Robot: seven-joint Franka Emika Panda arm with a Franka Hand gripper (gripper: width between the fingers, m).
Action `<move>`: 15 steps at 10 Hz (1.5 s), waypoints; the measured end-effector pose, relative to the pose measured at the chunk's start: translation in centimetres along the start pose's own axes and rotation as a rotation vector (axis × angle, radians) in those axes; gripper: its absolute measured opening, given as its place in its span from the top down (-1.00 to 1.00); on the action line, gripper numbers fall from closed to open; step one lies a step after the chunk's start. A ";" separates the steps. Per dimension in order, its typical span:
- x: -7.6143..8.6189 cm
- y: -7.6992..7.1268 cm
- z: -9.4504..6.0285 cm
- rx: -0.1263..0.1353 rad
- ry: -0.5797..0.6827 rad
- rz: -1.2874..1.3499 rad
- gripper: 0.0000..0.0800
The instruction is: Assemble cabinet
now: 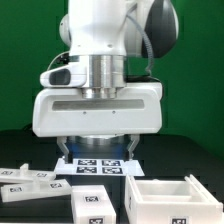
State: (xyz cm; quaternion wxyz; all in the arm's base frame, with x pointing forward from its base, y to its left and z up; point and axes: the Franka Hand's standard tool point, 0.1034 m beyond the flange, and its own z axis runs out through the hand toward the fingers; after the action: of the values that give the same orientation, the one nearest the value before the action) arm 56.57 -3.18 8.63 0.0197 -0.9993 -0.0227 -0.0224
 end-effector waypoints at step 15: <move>-7.8 11.2 2.1 0.056 -0.064 -0.153 -0.99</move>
Offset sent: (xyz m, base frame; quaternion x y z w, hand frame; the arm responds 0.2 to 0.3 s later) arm 0.0000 0.0000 0.0000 0.0000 0.0000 0.0000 1.0000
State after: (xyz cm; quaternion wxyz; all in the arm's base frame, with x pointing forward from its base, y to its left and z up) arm 49.42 -14.62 5.76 0.0450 -0.9939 -0.1004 0.0089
